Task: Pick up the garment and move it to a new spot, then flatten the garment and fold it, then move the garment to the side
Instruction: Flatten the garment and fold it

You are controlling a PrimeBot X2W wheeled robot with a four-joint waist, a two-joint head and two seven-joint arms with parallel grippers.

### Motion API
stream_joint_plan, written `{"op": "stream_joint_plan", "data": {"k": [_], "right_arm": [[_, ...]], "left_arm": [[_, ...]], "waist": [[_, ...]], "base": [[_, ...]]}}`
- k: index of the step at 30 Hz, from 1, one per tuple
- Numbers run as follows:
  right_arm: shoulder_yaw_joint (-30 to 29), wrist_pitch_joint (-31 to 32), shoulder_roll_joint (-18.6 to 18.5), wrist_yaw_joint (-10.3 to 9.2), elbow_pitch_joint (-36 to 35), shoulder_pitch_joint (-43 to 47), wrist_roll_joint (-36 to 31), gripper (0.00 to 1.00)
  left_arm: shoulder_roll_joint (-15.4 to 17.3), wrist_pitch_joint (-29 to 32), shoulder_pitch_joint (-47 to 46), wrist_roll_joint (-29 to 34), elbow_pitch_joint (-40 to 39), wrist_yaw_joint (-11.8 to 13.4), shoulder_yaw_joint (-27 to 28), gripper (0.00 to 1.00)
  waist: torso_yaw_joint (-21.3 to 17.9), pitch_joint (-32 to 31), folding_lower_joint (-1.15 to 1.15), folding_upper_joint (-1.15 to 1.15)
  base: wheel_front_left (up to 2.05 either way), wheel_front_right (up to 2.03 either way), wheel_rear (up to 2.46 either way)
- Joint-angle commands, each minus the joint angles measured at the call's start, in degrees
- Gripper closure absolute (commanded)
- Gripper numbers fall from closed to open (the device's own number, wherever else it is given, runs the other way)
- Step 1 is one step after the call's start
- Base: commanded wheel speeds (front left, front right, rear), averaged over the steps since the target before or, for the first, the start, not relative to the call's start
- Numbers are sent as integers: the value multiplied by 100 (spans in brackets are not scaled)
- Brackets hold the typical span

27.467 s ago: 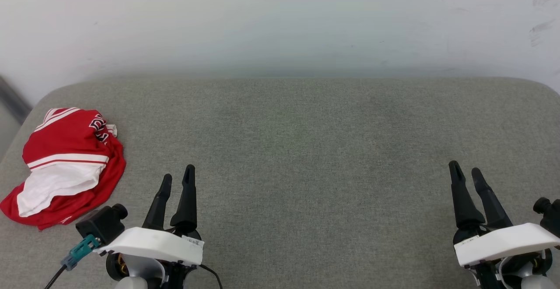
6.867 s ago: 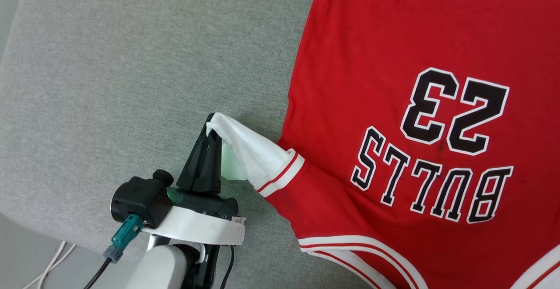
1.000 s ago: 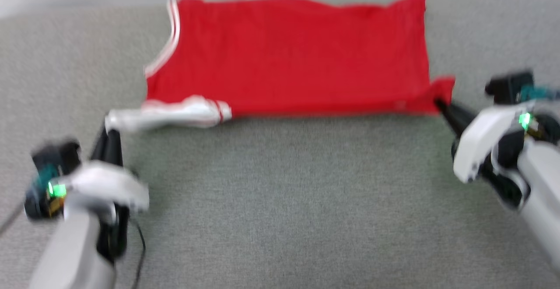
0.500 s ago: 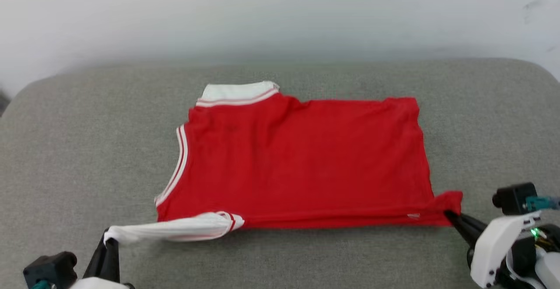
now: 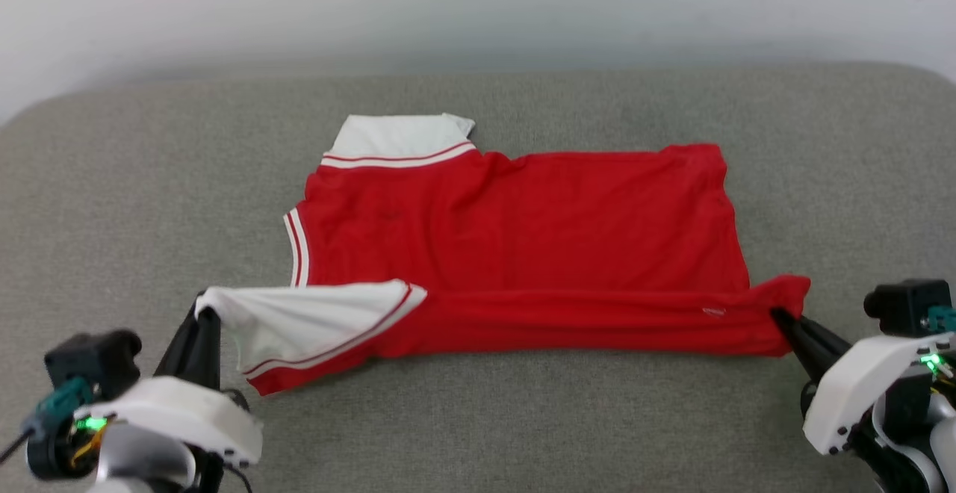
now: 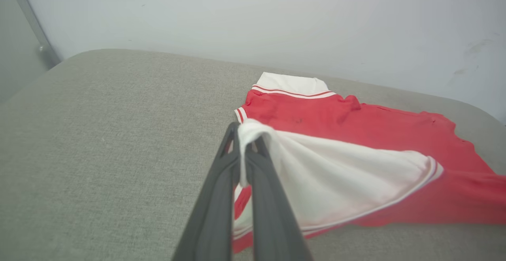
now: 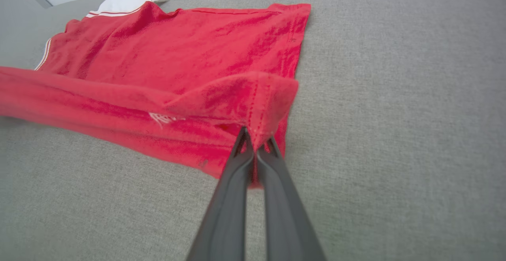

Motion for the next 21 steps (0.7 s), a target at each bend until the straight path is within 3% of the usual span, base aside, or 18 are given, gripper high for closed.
{"op": "stream_joint_plan", "data": {"k": [1,6,15,16,17,18,19,21], "right_arm": [[-98,78,82,-9,-88,-144,-148,100],[-208,262,332,-8,-77,-559,-479,100],[45,268,535,-8,661,-1103,-644,100],[72,240,560,-8,771,-1122,-631,93],[118,221,557,-8,863,-1156,-656,72],[171,150,545,-8,937,-1202,-694,51],[208,112,561,-8,1021,-1218,-694,3],[238,85,582,-9,1109,-1236,-667,0]], "left_arm": [[-12,-9,-297,-54,198,-93,-17,100],[-82,-28,-1145,-88,999,-369,-153,100],[-303,-175,-2063,-190,2429,-859,-416,100],[-322,-177,-2141,-193,2571,-909,-444,100],[-344,-145,-2199,-235,2719,-958,-461,87],[-376,-147,-2260,-258,2852,-1001,-473,54],[-383,-169,-2316,-262,2973,-1026,-483,0],[-396,-192,-2362,-282,3083,-1069,-480,0]], "waist": [[-46,296,1,0],[-89,752,1,0],[-119,1209,1,0],[-123,1223,1,0],[-132,1240,1,0],[-139,1249,1,0],[-150,1252,1,0],[-159,1251,1,0]], "base": [[0,0,0],[0,0,0],[0,0,0],[0,0,0],[0,0,0],[0,0,0],[0,0,0],[0,0,0]]}}
